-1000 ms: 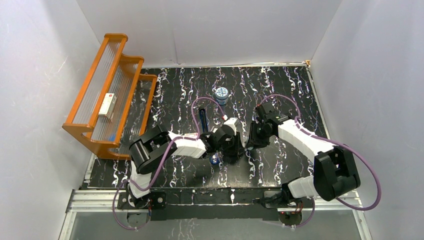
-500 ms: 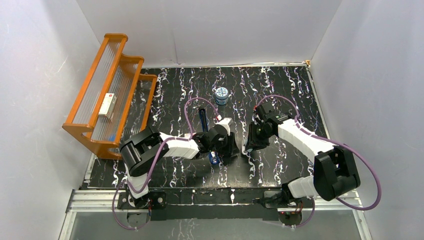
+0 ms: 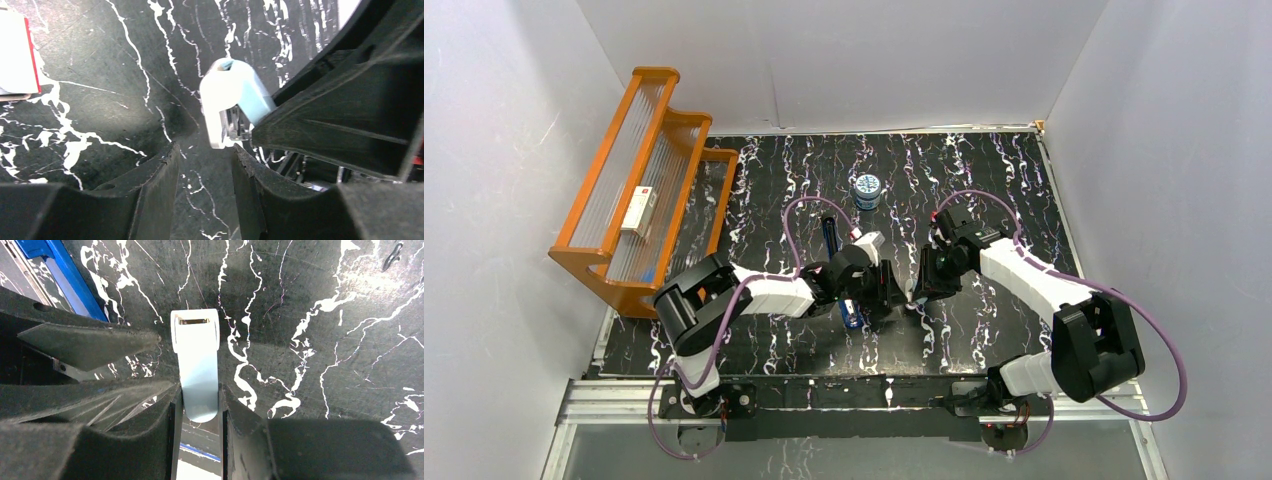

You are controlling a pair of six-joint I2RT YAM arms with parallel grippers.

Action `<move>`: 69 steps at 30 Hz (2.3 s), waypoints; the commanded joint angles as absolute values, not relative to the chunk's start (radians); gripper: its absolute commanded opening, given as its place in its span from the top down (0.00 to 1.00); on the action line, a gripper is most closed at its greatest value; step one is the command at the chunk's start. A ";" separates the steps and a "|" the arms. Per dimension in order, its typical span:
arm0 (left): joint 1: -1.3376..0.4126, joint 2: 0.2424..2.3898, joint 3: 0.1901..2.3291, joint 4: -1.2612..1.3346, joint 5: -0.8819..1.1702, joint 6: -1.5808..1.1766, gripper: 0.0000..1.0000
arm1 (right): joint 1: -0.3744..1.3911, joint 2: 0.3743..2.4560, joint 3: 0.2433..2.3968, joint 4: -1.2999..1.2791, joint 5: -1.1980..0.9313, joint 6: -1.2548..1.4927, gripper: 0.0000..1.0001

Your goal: Load the staples into the stapler

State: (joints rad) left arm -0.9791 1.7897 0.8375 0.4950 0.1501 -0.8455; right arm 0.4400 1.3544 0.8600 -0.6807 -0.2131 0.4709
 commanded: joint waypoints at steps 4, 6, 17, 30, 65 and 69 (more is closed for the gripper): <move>-0.973 1.761 0.806 0.589 0.228 -0.925 0.57 | 0.443 1.318 0.862 -0.653 -0.247 0.480 0.74; -0.973 1.781 0.825 0.574 0.233 -0.919 0.60 | 0.443 1.312 0.862 -0.653 -0.252 0.481 0.74; -0.963 1.810 0.860 0.590 0.246 -0.909 0.78 | 0.443 1.287 0.861 -0.658 -0.288 0.479 0.74; -0.930 1.823 0.820 0.682 0.308 -0.950 0.83 | 0.443 1.271 0.857 -0.646 -0.330 0.476 0.74; -0.912 1.870 0.715 0.792 0.381 -0.898 1.00 | 0.405 1.270 0.925 -0.699 -0.282 0.479 0.78; -0.913 1.890 0.694 0.790 0.394 -0.895 1.00 | 0.378 1.272 0.941 -0.688 -0.265 0.489 0.78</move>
